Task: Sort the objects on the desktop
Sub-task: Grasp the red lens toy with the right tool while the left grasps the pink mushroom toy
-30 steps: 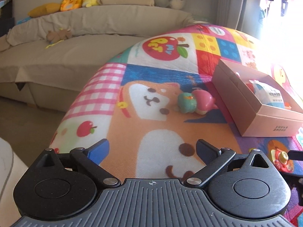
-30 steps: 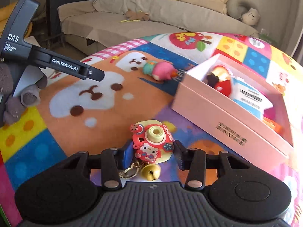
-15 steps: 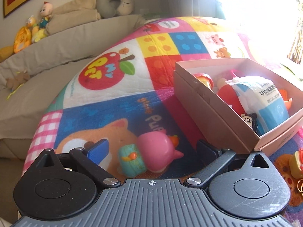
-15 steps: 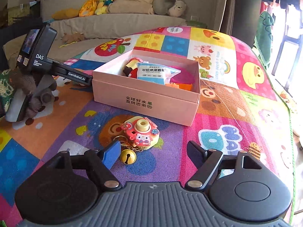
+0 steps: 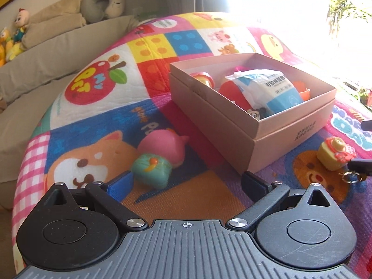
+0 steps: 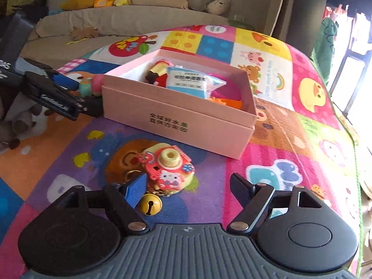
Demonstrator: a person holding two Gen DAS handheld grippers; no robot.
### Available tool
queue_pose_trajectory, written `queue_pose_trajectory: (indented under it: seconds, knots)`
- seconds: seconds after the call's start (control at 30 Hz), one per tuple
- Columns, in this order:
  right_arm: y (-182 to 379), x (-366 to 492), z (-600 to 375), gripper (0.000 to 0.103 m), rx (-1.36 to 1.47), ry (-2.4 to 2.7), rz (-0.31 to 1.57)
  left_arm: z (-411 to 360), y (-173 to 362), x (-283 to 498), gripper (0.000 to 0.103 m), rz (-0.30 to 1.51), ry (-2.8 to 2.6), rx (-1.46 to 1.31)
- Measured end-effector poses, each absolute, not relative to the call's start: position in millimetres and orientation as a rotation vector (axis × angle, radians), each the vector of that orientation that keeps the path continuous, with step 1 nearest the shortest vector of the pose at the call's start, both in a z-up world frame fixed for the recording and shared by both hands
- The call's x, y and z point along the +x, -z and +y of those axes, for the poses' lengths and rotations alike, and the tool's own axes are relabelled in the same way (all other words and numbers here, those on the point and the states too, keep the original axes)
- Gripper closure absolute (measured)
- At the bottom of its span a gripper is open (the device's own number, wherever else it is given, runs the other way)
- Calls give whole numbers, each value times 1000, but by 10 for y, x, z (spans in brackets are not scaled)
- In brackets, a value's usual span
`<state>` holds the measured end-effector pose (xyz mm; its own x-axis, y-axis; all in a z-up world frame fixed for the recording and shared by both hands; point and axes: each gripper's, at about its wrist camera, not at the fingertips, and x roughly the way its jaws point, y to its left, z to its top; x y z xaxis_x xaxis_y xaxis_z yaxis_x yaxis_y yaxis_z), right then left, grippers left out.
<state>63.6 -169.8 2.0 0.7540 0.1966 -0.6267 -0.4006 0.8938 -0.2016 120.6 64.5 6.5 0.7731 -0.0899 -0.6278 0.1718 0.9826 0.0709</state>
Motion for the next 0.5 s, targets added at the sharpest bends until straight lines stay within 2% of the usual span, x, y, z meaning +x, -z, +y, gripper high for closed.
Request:
queue_pose_trajectory:
  seconds: [0.2,0.37,0.4,0.43,0.5]
  knots:
    - [-24,687,-2155,15,-183,-225,683,792,-58,1435,2,688,-13,101]
    - [82,672,-2299,10,-84,-218,726,792,-51,1520,28,698,-5,66]
    - [82,675,-2307,8,-78,-217,725,787,-56,1512,38,697,-5,59]
    - [87,684,-2305,7,-78,-215,729,779,-60,1496,44,696,-7,57]
    - [87,668,-2296,7,-85,-218,725,748,-62,1423,46,692,-21,61]
